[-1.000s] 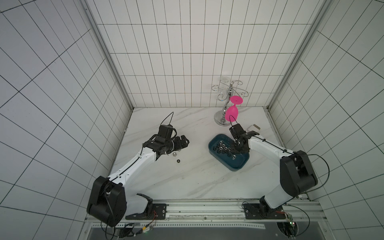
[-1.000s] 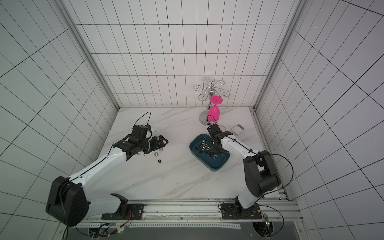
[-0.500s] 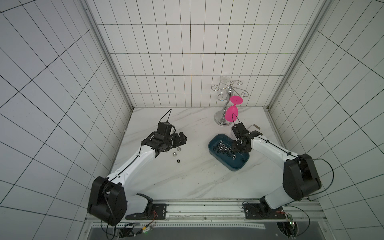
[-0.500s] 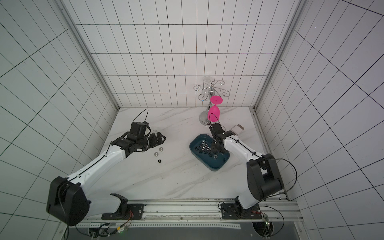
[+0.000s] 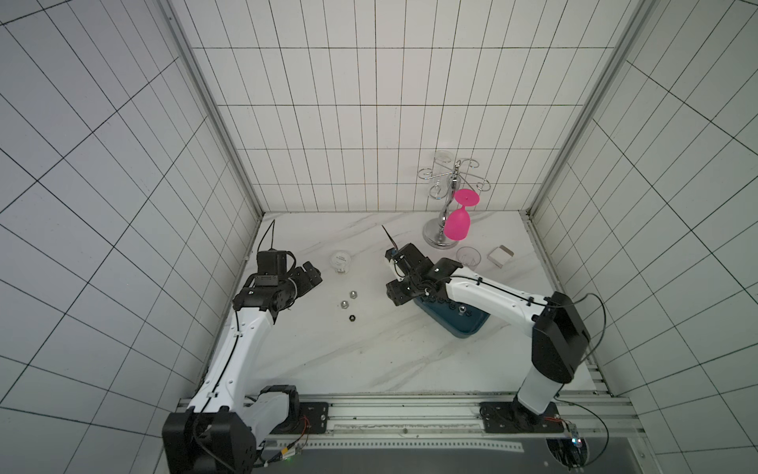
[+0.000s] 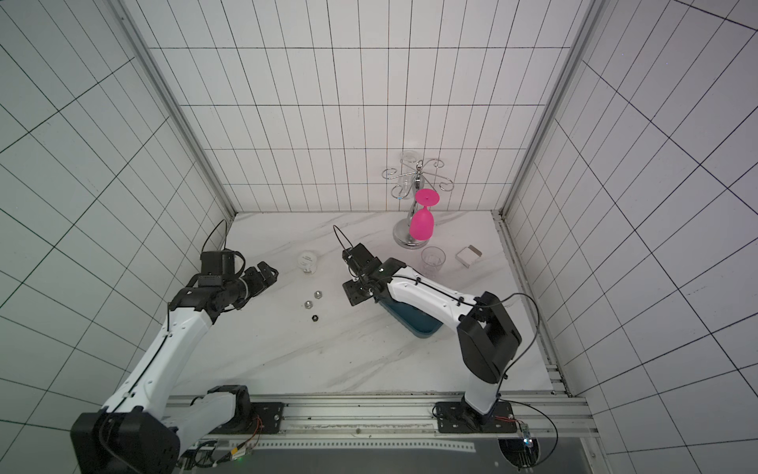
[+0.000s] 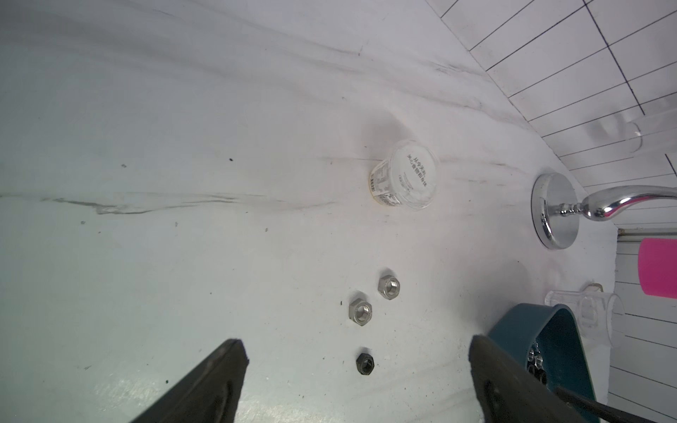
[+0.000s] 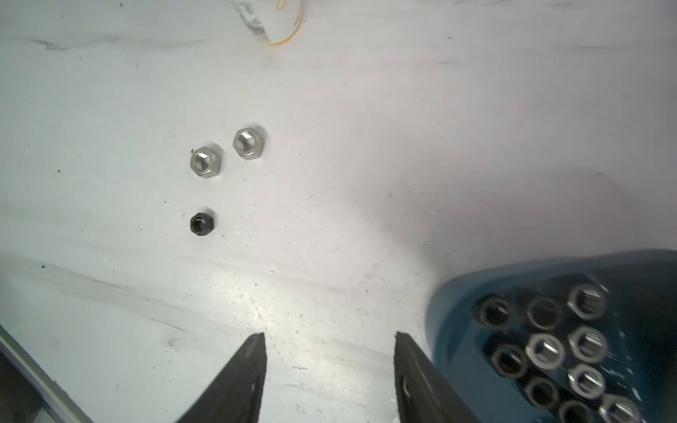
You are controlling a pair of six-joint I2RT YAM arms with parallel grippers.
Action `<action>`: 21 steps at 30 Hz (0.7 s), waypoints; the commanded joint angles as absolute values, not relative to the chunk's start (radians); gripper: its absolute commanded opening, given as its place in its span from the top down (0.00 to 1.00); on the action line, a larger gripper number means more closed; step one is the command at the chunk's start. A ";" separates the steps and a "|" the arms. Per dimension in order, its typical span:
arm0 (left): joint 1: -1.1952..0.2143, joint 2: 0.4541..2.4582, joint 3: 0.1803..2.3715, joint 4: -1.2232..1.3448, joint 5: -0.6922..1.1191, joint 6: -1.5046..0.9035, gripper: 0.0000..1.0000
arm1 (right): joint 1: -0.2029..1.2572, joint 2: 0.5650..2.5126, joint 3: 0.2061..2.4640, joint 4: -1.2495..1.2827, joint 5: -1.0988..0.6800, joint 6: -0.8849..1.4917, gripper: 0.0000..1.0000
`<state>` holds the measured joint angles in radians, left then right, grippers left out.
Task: Put the nuts on the desktop into the storage box
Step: Pick up the nut from the center of the board.
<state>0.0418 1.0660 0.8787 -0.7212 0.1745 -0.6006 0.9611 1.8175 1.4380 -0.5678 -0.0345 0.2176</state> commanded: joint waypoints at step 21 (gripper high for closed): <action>0.114 0.979 0.877 -0.865 0.057 -0.517 0.02 | 1.091 2.442 2.148 -0.791 -0.164 0.123 0.39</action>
